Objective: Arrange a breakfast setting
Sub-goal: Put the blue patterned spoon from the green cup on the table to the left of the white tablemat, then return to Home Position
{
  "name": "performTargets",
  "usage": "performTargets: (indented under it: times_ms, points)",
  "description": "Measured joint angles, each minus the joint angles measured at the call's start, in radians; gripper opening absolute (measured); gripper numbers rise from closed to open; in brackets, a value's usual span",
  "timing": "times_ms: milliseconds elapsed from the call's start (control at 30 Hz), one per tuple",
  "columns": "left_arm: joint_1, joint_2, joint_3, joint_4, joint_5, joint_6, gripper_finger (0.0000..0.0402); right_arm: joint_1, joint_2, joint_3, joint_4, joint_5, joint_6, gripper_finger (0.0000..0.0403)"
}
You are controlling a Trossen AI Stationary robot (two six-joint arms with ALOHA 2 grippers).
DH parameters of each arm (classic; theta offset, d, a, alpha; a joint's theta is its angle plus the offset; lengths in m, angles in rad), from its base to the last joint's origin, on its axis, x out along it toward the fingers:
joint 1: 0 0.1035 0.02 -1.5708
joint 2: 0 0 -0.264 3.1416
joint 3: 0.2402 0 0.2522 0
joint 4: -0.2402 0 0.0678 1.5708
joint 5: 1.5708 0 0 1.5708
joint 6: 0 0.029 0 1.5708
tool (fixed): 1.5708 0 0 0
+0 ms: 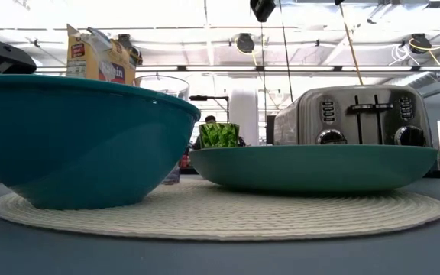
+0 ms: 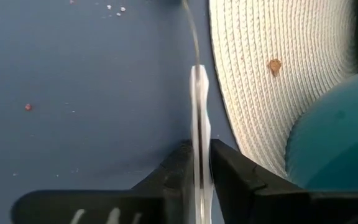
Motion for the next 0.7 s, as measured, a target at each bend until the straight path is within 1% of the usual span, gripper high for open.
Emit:
performTargets:
  times_ms: [167, 267, 533, 700]
  points:
    - [0.000, 0.000, 0.001, 0.004, -0.004, 0.002, 0.0100, 0.000, 0.000, 0.000, 0.000, 0.000, 0.000, 0.0144]
    - [0.000, 0.000, 0.001, 0.006, -0.005, 0.001, 0.0112, 0.000, 0.000, 0.000, 0.000, 0.000, 0.000, 0.0144]
    - [-0.001, -0.006, 0.001, 0.004, 0.000, 0.001, 0.0115, 0.000, 0.000, 0.000, -0.001, 0.000, 0.000, 0.0144]
    - [-0.019, -0.045, -0.002, -0.008, 0.026, -0.028, 0.0116, 0.000, 0.000, 0.000, -0.010, 0.000, 0.000, 0.0144]
